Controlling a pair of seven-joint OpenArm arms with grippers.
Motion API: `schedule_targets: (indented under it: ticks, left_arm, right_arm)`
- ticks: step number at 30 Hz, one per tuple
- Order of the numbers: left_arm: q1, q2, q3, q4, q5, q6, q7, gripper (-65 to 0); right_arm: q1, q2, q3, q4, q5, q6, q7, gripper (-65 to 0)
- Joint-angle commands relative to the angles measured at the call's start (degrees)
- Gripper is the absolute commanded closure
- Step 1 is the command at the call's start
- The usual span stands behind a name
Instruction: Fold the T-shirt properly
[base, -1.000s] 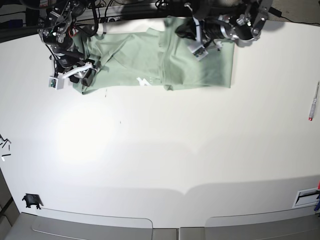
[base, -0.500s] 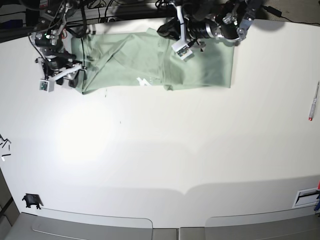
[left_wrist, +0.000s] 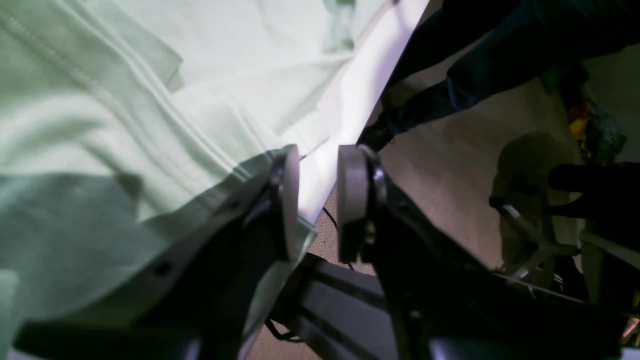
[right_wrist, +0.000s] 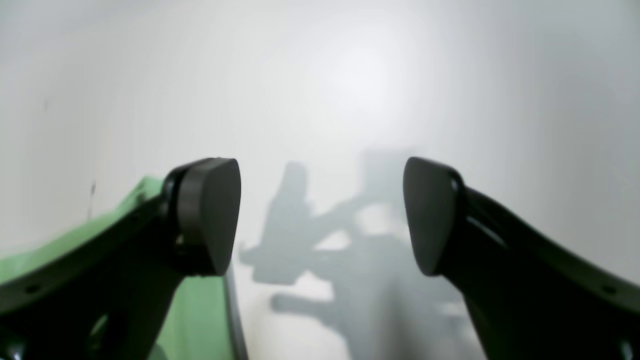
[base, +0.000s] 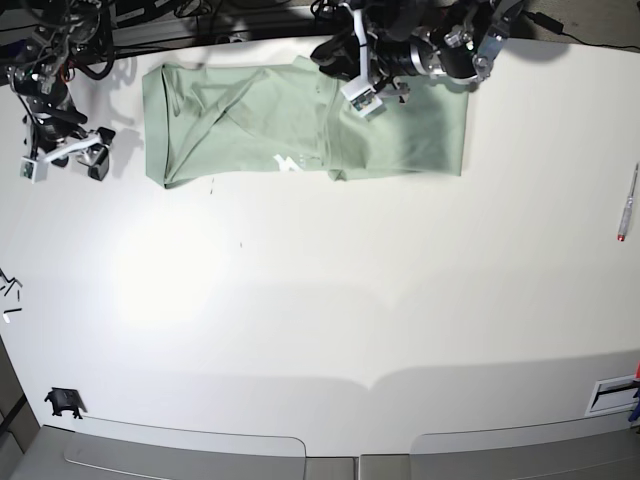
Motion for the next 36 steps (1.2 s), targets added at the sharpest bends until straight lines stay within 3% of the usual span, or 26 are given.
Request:
schedule_targets:
  ticks: [1,6,13,26,33,36]
  left_arm:
    - [0.02,0.09,0.04,1.07,-1.36,-0.44,-1.44,-12.2]
    - [0.0,0.09,0.04,1.07,-1.36,-0.44,-1.79,-12.2]
    - [0.0,0.09,0.04,1.07,-1.36,-0.44,-2.27,-12.2]
    - [-0.11,0.09,0.04,1.07,-1.31,-0.44,-2.6,-12.2]
    - [-0.11,0.09,0.02,1.62,0.96,-0.37,-2.58,-12.2]
    - [-0.13,0.04,-0.07,3.98,4.22,2.36,-2.6,-12.8]
  right_arm:
    - [0.24,1.81,0.35,-1.2,4.04,2.62,-0.44,-47.2]
    - [0.26,2.67,0.35,-10.99,20.24,9.11,-8.26,-47.2]
    - [0.26,2.45,-1.16,-16.81,29.88,10.49,-13.42,-47.1]
    - [0.26,1.22,-15.82,-16.81,31.26,10.47,-14.97,-47.0]
    - [0.24,1.27,-16.81,-16.81,31.26,10.47,-18.25,-46.8]
    - [0.24,1.29,-16.81,-16.81,31.23,10.47,-18.86,-46.3]
